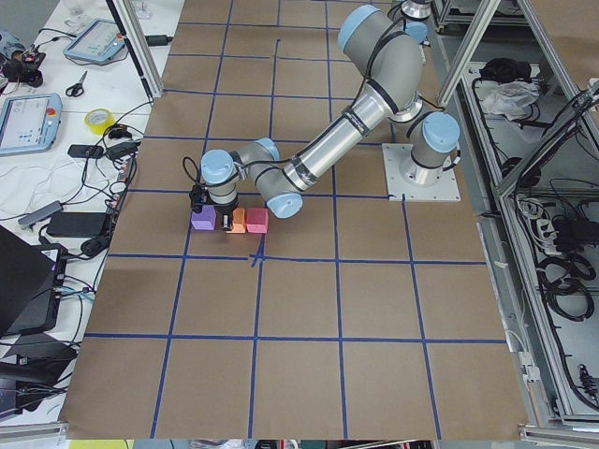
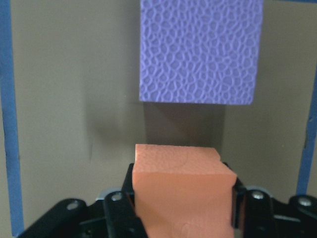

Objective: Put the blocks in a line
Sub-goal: 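Lower the orange cube into the gap and adjust its position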

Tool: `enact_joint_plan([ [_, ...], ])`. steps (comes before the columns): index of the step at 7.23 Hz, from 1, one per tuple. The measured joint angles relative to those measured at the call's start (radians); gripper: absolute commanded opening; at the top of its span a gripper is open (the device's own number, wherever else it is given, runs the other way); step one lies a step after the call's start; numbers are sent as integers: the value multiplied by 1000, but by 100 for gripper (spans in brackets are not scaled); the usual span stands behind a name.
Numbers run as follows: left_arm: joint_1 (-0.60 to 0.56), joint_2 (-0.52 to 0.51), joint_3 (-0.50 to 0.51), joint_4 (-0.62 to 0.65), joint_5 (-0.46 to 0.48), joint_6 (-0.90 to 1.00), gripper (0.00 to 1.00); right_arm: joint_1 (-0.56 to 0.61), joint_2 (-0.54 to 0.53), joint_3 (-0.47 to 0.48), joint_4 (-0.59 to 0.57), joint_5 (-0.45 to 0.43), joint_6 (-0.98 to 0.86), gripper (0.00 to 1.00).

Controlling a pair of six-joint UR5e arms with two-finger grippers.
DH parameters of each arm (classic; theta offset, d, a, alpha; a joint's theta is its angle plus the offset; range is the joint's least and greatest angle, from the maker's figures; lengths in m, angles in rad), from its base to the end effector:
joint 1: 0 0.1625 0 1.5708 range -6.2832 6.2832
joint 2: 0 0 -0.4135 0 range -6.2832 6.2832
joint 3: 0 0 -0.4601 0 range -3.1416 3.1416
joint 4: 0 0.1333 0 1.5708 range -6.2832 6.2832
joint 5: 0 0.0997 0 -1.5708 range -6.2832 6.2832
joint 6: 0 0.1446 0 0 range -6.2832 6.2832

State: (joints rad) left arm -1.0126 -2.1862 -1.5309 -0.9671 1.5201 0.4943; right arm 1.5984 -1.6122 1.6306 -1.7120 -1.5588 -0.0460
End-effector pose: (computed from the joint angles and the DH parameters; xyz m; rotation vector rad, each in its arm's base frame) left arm 0.2665 -0.6923 0.1082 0.0983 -3.1094 0.0775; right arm 0.1504 -0.5556 0.4359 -0.1161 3.1227 -0.1923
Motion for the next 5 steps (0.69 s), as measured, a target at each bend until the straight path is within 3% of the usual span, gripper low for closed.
enact_joint_plan([
  [5, -3, 6, -10, 2, 22, 0, 39, 0, 0, 0, 0, 0, -1, 100],
])
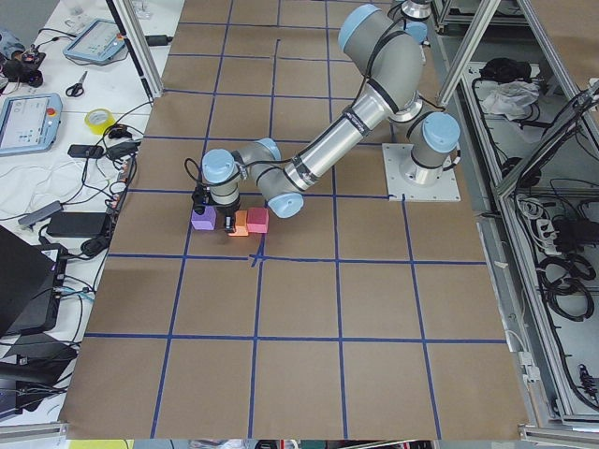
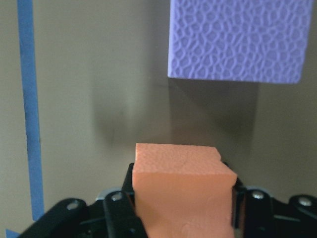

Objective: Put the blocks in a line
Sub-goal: 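Lower the orange cube into the gap and adjust its position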

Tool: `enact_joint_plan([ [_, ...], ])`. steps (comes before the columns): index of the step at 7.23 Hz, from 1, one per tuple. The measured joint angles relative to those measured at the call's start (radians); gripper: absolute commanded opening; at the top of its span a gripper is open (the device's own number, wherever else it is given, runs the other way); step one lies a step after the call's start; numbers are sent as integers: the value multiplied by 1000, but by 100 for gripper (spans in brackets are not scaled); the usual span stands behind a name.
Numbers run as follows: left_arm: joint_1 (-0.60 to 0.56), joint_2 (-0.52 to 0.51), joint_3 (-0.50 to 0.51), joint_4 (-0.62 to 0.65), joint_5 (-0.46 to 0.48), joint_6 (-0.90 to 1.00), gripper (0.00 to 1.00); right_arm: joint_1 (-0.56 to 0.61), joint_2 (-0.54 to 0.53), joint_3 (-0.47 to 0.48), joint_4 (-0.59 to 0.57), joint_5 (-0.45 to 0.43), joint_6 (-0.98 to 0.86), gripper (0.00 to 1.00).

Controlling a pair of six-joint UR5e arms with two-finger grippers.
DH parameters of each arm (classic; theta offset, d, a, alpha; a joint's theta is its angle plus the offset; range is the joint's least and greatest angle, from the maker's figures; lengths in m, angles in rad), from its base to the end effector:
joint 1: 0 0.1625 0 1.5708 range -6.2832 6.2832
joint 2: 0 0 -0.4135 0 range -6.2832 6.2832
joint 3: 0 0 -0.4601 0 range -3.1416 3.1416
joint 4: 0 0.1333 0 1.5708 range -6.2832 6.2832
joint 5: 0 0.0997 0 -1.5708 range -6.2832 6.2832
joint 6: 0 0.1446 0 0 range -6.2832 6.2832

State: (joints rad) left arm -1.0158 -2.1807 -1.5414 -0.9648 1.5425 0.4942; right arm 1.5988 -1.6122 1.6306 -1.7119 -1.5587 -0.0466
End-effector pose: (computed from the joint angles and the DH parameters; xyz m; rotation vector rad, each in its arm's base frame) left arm 0.2652 -0.6885 0.1072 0.0946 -3.1279 0.0567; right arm 0.1507 -0.5556 0.4359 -0.1177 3.1225 -0.1921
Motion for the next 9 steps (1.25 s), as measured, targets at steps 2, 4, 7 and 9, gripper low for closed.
enact_joint_plan([
  [2, -1, 2, 0, -5, -17, 11, 39, 0, 0, 0, 0, 0, 0, 100],
  [4, -1, 1, 0, -6, -25, 24, 39, 0, 0, 0, 0, 0, 0, 100],
  [7, -6, 1, -3, -6, -28, 26, 39, 0, 0, 0, 0, -1, 0, 100],
  [9, -6, 0, -4, -6, -28, 28, 87, 0, 0, 0, 0, -1, -1, 100],
])
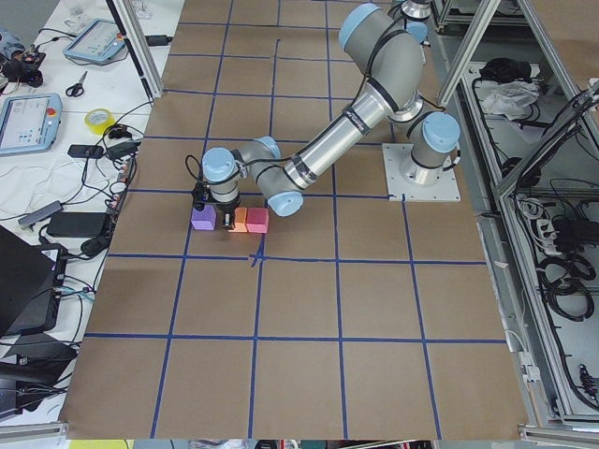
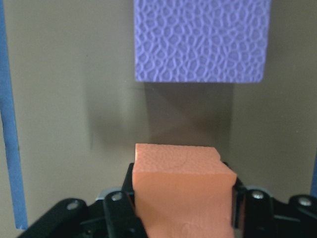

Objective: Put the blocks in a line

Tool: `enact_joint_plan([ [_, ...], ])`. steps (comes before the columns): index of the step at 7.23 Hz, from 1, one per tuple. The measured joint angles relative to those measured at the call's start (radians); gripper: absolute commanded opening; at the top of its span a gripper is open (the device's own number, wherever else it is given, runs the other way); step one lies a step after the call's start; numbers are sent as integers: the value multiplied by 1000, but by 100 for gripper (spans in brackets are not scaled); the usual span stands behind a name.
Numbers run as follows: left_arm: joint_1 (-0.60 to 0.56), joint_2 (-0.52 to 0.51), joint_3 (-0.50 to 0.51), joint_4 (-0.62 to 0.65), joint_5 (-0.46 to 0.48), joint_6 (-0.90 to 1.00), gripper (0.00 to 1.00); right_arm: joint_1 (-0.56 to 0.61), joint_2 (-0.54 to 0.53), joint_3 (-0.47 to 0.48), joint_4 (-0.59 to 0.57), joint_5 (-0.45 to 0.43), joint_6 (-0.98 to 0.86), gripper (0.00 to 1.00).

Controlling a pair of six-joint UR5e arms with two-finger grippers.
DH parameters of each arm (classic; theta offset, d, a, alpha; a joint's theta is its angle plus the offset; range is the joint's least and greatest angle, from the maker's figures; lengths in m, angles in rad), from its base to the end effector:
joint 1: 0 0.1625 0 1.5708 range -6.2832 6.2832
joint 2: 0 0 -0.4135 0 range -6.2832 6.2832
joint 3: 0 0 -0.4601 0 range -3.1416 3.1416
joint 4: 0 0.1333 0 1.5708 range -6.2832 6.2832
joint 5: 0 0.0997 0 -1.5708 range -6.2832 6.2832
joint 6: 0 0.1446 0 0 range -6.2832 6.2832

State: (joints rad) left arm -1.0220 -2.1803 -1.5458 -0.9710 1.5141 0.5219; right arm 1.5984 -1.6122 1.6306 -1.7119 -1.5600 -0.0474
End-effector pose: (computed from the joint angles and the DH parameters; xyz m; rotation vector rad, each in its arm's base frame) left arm 0.2561 -0.6901 0.1048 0.0410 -3.0997 0.0652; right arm 0.1503 -0.5556 0.4359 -0.1182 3.1239 -0.1922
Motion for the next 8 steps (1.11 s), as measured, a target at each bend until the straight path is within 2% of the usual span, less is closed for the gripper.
enact_joint_plan([
  [1, 0, 0, -3, 0, 0, 1, 100, 0, 0, 0, 0, 0, 0, 100],
  [5, -6, 19, -7, -8, 1, 4, 100, -2, -2, -1, 8, -9, 2, 100],
  [7, -78, 95, 33, -114, 11, -3, 100, -3, -18, -2, 52, -20, 4, 100],
  [8, -137, 158, 84, -242, 15, -18, 100, -4, -24, -2, 66, -21, 4, 100],
])
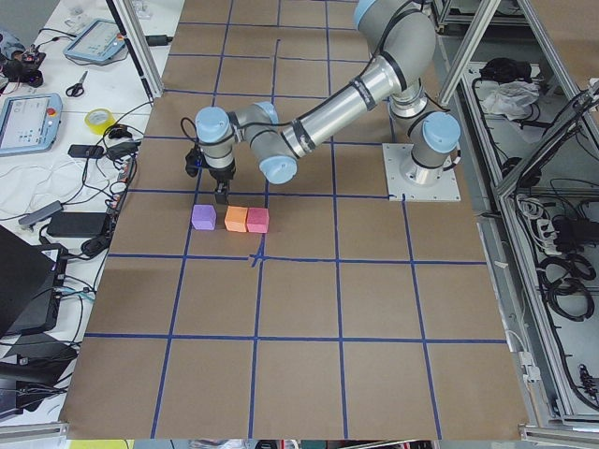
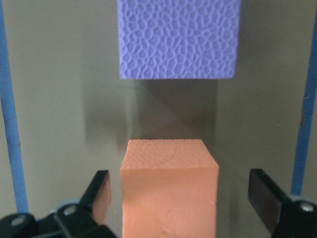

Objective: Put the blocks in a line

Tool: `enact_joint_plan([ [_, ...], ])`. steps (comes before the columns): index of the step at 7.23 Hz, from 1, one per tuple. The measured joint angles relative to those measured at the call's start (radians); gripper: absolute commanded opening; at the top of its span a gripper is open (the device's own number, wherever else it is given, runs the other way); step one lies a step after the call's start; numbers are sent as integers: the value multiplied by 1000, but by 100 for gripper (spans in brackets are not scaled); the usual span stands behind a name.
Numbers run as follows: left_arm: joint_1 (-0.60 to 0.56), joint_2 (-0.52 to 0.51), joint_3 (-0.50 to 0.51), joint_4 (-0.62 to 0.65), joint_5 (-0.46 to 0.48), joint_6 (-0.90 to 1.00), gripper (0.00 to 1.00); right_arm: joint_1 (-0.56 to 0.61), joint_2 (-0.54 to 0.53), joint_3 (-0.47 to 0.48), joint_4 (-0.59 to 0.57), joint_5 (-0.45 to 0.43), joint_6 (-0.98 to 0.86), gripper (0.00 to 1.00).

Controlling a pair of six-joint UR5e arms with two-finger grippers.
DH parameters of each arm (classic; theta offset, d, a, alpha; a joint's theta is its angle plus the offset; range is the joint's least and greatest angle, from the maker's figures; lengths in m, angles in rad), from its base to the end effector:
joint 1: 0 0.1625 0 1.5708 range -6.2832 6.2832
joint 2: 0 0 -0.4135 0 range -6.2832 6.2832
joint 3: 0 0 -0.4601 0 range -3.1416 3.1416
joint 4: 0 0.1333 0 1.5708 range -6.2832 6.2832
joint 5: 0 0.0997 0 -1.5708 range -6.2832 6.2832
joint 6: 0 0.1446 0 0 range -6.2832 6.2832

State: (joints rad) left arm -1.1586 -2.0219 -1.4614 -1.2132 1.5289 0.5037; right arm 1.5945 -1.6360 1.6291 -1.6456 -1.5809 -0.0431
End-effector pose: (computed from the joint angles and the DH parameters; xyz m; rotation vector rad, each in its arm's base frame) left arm 0.1591 -0.7116 0.2376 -0.1428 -3.1073 0.0510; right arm 0.1447 -0.5410 0.4423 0.1038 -3.1264 0.1277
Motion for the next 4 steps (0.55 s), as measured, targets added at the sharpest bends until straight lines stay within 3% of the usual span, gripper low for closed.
enact_joint_plan([
  [2, -106, 158, 106, -278, 1, -23, 100, -1, -3, 0, 7, 0, 12, 100],
  [4, -189, 321, 145, -471, 0, -49, 100, -1, -4, 0, 9, 1, 52, 100],
])
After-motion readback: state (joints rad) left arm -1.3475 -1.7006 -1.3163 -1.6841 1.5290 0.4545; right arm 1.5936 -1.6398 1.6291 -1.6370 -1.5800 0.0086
